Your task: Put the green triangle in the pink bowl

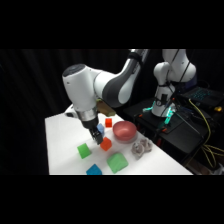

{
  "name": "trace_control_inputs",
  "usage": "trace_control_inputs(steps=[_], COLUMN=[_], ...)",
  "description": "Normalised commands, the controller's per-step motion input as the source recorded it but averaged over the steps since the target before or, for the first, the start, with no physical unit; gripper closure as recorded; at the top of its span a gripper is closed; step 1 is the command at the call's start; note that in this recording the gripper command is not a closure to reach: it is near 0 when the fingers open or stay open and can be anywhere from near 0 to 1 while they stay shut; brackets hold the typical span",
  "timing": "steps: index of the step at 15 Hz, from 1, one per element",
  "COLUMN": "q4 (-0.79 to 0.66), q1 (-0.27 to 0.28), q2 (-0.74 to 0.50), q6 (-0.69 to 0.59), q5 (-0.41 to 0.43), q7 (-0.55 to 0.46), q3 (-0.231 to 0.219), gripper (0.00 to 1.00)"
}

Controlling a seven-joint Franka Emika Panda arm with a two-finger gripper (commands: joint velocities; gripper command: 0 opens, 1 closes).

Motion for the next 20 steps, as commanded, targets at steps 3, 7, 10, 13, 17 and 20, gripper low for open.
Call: trace_control_inputs(steps=[3, 7, 10, 13, 17, 20], q4=[0.53, 0.23, 0.02, -0.09, -0.29, -0.29], q1=[0.176, 0.184, 0.150, 0.093, 0.027, 0.018], q2=[0.33, 0.12, -0.01, -0.04, -0.07, 0.04], q6=[-0.32, -0.24, -0.14, 0.02, 0.30, 0.44], q5=[-0.082, -0.100, -0.084, -0.087, -0.046, 0.027], q7=[0.24, 0.31, 0.29, 0.21, 0.12, 0.08], q3=[-0.013, -0.042, -0.044, -0.046, -0.024, 0.015], gripper=[0.00, 0.00, 0.00, 0.00, 0.00, 0.00])
